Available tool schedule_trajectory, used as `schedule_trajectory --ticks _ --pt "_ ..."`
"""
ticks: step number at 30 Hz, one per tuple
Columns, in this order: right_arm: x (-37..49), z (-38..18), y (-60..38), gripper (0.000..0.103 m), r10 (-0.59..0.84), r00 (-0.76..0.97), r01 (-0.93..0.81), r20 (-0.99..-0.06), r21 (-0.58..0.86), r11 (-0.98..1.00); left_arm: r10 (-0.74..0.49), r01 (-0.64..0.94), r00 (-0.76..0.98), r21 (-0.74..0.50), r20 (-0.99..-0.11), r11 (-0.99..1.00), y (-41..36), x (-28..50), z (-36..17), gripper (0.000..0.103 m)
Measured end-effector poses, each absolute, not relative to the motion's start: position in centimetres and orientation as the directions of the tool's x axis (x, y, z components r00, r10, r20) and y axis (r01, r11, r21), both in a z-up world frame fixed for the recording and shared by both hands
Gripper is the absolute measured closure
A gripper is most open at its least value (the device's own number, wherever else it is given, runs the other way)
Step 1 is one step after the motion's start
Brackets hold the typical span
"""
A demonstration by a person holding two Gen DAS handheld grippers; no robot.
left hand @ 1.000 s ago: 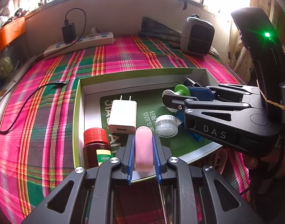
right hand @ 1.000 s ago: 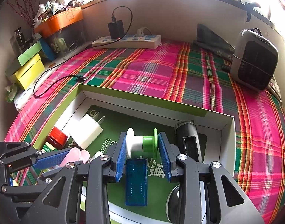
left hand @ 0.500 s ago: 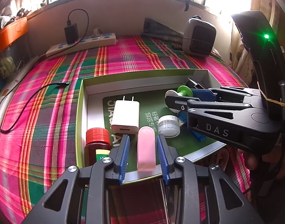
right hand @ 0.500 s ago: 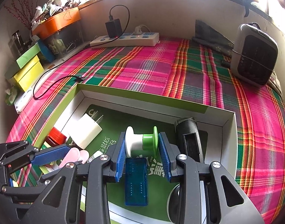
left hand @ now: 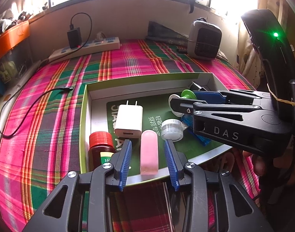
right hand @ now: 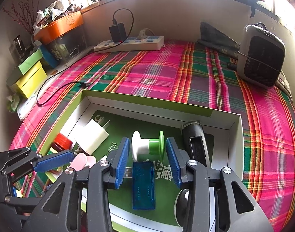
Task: Organize rigid objects
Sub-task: 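Open left gripper releasing the pink clip while right gripper releases the spool in the box, then withdraw both grippers up and away from the green box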
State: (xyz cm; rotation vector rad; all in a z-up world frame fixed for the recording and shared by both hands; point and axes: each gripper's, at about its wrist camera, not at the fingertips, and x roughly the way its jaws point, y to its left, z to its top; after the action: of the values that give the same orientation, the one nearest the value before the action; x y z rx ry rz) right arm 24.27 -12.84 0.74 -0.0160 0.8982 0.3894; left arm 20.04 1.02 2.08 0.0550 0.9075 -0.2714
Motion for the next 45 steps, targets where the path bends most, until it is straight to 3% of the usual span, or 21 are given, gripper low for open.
schedule_trajectory --ticks 45 --pt "14.6 3.6 -15.3 0.061 0.32 0.68 -0.245 -0.659 0.207 0.947 -0.21 0.233 0.657 -0.07 -0.724 0.97 2.4 12.9 4.6 0.066"
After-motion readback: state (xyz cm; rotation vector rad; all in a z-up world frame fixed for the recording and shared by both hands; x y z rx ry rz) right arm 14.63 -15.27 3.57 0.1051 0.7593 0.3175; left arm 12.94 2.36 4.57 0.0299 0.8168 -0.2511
